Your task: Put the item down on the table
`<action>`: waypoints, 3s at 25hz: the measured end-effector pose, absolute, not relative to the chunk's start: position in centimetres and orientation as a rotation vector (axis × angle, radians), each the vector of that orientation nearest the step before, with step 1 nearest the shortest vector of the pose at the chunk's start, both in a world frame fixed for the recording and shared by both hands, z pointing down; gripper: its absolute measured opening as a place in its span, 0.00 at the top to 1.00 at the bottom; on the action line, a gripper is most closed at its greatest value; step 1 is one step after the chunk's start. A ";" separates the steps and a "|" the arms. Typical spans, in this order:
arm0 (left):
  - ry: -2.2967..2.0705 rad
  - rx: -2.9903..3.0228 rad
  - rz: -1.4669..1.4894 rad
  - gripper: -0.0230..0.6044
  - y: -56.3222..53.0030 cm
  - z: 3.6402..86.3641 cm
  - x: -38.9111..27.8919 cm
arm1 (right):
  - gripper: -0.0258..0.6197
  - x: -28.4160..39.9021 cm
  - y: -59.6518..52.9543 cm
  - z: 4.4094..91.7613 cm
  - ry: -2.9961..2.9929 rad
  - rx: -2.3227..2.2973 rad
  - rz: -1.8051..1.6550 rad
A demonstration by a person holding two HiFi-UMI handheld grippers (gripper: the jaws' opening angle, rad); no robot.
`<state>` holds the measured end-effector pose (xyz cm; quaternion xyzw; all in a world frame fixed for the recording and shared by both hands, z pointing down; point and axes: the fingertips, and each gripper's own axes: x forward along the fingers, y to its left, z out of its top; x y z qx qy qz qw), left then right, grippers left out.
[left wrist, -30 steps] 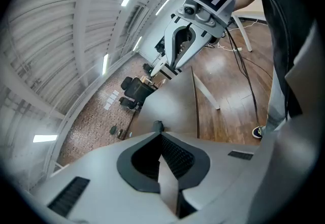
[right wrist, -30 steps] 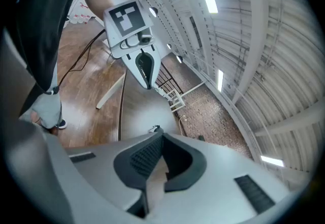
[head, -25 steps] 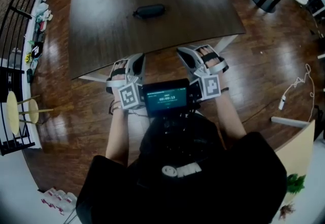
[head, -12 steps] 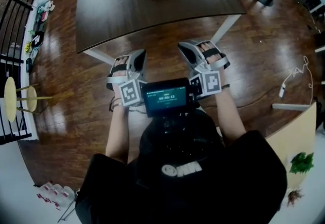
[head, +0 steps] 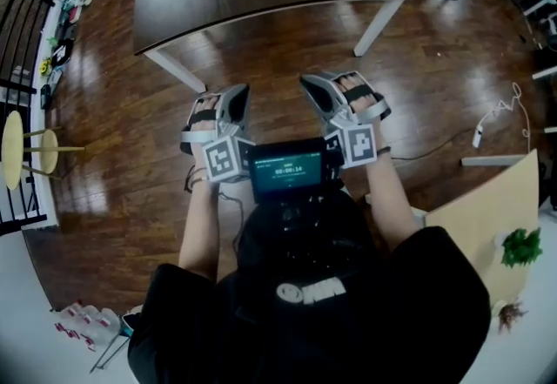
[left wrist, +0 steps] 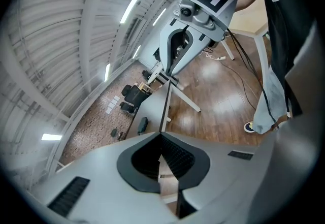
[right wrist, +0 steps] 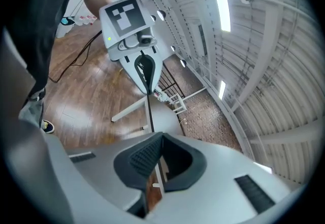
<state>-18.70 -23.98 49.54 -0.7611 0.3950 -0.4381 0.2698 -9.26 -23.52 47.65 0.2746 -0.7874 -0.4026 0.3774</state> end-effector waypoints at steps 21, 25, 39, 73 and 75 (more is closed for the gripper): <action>1.007 -2.035 -1.217 0.96 -11.9 47.6 -10.2 | 0.95 -1.2 -11.3 46.8 -2.034 0.721 -0.988; 1.028 -2.006 -1.224 0.96 -6.3 47.2 -7.1 | 0.95 2.0 -5.9 46.7 -2.047 0.719 -1.012; 1.072 -1.973 -1.261 0.96 1.6 46.5 -6.4 | 0.95 2.5 1.5 46.2 -2.095 0.686 -1.039; 1.106 -2.003 -1.136 0.96 25.9 46.0 -12.2 | 0.95 -4.5 26.4 45.3 -1.992 0.644 -1.106; 1.092 -2.000 -1.140 0.96 25.7 45.9 -11.9 | 0.95 -4.1 26.3 45.5 -1.987 0.645 -1.095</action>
